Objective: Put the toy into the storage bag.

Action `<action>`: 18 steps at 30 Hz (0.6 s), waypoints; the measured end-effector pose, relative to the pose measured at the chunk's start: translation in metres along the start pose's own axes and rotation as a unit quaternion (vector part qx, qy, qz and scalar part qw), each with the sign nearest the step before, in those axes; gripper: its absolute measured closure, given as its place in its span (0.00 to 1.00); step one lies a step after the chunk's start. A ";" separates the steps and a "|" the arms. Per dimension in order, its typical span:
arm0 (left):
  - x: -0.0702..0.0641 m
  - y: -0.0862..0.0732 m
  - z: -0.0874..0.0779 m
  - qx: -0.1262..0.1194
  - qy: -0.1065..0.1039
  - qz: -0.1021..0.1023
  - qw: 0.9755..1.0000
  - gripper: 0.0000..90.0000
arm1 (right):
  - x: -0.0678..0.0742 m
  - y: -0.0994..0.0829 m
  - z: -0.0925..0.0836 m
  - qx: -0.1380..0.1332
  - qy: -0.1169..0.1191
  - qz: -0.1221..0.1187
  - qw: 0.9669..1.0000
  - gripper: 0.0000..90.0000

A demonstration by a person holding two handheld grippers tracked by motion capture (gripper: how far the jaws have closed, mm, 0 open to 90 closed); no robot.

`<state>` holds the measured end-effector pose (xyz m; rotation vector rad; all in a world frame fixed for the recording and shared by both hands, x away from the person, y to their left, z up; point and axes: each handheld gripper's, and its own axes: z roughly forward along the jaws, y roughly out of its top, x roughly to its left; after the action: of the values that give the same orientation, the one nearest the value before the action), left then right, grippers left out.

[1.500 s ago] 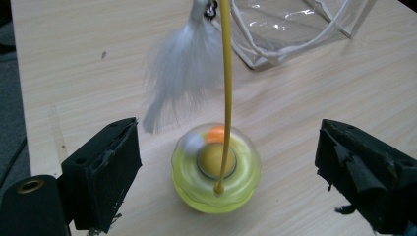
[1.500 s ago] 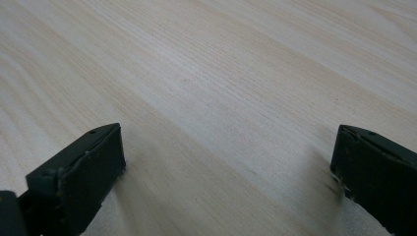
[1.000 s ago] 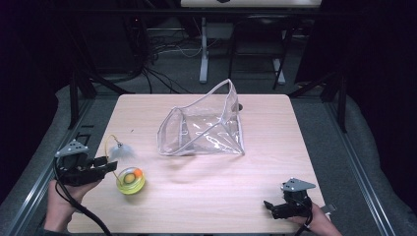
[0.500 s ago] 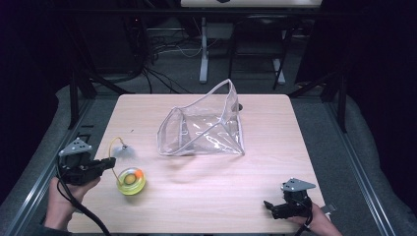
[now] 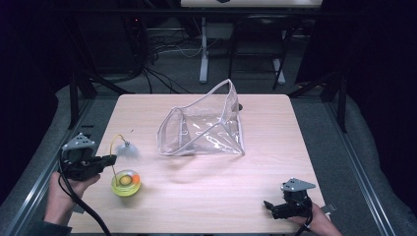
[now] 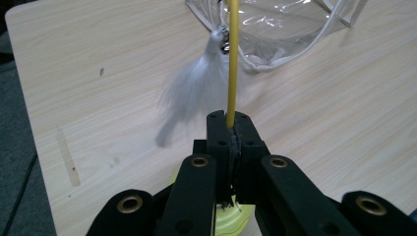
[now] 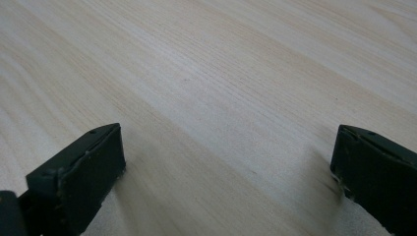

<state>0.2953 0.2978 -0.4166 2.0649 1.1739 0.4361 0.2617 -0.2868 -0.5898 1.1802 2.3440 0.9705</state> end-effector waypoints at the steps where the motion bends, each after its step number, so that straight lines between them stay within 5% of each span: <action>1: 0.000 0.001 -0.001 0.000 -0.001 -0.005 1.000 0.98 | 0.000 0.000 0.000 0.000 0.000 -0.002 1.000 0.00; 18: 0.004 0.017 -0.013 -0.003 0.001 0.017 1.000 0.98 | 0.000 0.000 0.000 0.000 0.000 0.000 1.000 0.00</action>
<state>0.3000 0.3008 -0.3954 2.0822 1.1397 0.4563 0.2617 -0.2868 -0.5898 1.1799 2.3443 0.9706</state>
